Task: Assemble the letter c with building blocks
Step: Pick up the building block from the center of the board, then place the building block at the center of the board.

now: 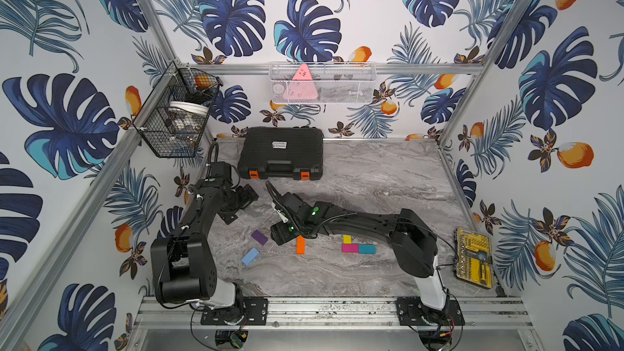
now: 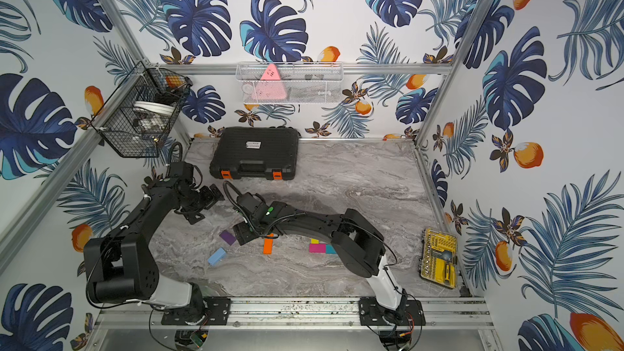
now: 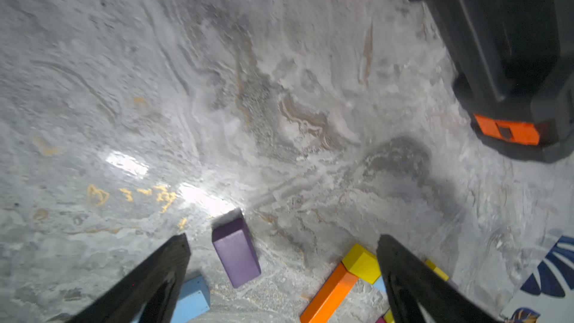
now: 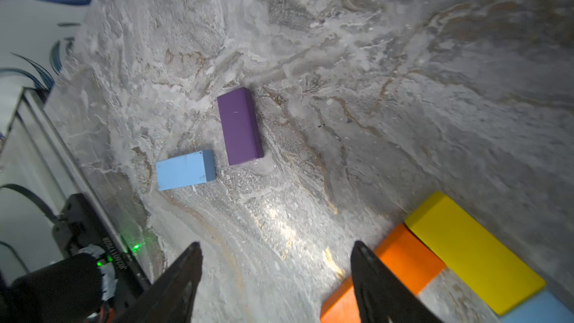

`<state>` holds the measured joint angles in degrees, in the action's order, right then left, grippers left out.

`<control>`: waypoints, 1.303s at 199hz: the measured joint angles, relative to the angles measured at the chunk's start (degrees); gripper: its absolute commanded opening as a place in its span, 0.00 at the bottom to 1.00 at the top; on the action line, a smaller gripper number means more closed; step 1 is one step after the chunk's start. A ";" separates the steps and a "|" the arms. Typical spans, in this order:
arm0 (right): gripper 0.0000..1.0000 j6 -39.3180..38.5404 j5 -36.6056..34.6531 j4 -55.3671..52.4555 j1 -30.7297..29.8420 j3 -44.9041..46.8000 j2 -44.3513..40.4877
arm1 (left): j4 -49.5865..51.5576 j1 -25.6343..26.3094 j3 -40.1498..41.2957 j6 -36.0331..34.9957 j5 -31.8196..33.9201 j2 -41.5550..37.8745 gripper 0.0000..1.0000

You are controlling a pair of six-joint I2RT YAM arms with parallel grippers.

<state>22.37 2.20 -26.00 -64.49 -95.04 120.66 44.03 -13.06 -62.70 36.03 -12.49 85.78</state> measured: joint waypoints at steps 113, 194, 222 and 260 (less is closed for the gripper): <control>0.71 -7.91 -4.94 -4.74 -4.76 -17.84 16.17 | -0.70 -10.73 -5.38 0.09 -8.17 9.55 0.99; 0.52 -10.10 -10.86 -4.15 -5.27 -22.82 21.44 | -1.20 -11.08 -4.26 0.52 -10.01 9.86 0.99; 0.29 -11.08 -12.20 -2.73 -5.55 -22.97 21.97 | -1.60 -11.13 -3.61 0.72 -10.14 9.68 0.99; 0.13 -11.37 -10.99 -0.79 -5.90 -17.27 18.05 | -2.40 -11.15 -2.78 1.09 -10.71 9.05 0.99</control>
<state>11.00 -8.80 -26.79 -70.39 -112.31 138.72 41.63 -24.21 -65.47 37.12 -23.20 94.83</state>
